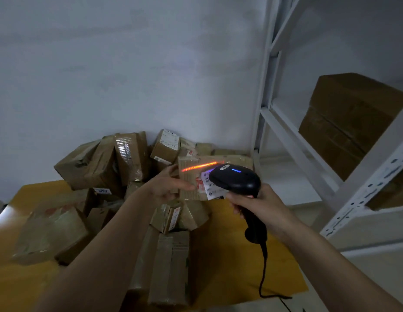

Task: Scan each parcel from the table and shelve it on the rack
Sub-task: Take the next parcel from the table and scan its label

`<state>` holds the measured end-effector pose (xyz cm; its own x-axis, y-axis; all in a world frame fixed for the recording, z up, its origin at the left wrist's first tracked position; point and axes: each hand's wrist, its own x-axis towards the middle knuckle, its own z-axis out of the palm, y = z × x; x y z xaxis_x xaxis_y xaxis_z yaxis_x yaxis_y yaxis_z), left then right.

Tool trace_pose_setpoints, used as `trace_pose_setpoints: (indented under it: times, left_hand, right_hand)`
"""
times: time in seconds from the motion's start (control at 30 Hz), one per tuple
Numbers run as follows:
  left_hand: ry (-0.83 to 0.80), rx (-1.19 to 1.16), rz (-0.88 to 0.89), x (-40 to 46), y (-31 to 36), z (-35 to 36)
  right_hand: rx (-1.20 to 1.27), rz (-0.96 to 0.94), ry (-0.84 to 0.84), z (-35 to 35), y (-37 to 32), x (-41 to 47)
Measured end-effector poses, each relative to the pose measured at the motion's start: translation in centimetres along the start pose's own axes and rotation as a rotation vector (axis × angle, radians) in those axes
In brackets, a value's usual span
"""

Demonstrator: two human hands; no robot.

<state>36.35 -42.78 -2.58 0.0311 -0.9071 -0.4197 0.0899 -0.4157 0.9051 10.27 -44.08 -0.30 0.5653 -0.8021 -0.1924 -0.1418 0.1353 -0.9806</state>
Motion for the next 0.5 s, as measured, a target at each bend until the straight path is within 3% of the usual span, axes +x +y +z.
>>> trace_pose_setpoints:
  times: [0.07,0.23,0.5]
  left_hand:
    - [0.02,0.056,-0.056,0.3,-0.6,0.9]
    - [-0.107,0.236,-0.127,1.1,-2.8,4.3]
    - [-0.188,0.383,-0.098,-1.0,-5.9,12.9]
  right_hand:
    - [0.024,0.011,0.0,0.2,0.3,-0.7]
    - [0.149,0.065,0.124,0.3,2.0,-3.3]
    - [0.206,0.126,0.29,-4.4,3.7,-10.6]
